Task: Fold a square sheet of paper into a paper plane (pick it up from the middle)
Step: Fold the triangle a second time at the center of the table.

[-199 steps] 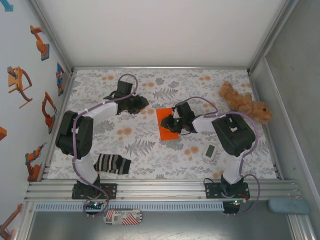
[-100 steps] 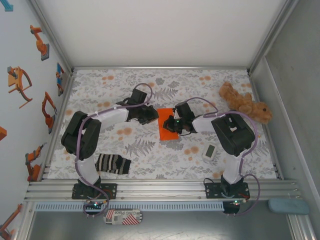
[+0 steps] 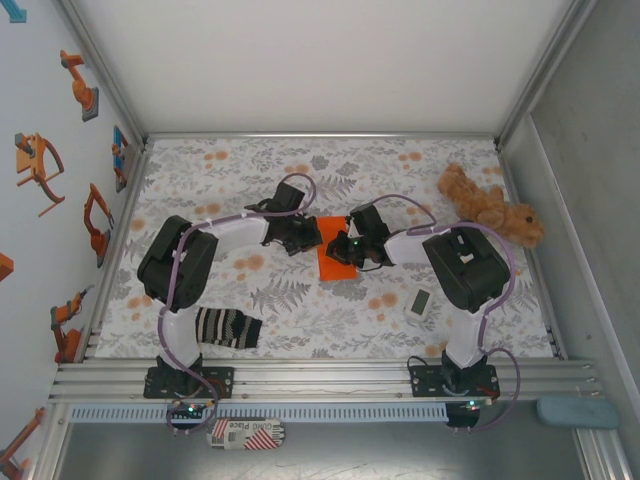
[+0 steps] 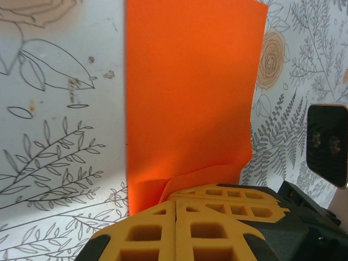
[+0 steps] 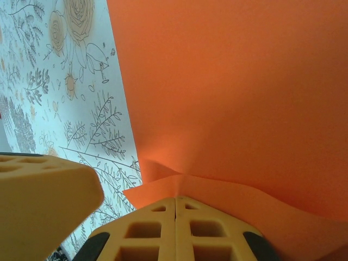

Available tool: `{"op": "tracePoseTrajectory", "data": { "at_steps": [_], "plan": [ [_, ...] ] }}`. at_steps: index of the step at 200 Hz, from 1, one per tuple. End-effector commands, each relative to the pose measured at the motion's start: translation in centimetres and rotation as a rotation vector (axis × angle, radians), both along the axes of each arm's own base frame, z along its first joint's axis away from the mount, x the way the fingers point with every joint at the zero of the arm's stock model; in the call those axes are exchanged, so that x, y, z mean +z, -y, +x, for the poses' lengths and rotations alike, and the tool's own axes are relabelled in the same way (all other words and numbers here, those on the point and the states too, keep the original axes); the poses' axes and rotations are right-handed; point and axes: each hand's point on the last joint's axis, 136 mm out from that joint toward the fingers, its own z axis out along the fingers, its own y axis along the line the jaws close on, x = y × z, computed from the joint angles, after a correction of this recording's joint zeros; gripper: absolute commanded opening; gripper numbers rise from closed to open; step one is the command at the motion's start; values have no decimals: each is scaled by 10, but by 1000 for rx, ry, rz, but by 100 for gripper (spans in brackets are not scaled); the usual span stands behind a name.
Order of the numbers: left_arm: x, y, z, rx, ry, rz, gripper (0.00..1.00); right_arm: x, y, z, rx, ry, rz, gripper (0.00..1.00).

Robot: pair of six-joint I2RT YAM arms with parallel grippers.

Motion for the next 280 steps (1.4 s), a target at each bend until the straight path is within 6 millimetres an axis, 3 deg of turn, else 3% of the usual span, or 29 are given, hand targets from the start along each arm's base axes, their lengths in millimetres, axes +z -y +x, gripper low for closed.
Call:
{"op": "tracePoseTrajectory", "data": {
  "at_steps": [1, 99, 200, 217, 254, 280],
  "plan": [
    [-3, 5, -4, -35, -12, 11, 0, -32, 15, -14, -17, -77, -90, 0],
    [-21, 6, -11, -63, -52, 58, 0, -33, 14, -14, -22, -83, -82, 0],
    [-44, -14, -9, -69, -57, 188, 0, -27, 10, -13, -21, -81, -56, 0],
    [-49, -17, -14, -73, -75, 202, 0, -15, 8, -10, -17, -62, -31, 0],
    [-58, -24, -18, -83, -88, 234, 0, 36, 7, 3, 8, 64, 4, 0],
    [-58, -21, -15, -102, -82, 236, 0, 33, 15, 3, 28, 88, -50, 0]
  ]
}}
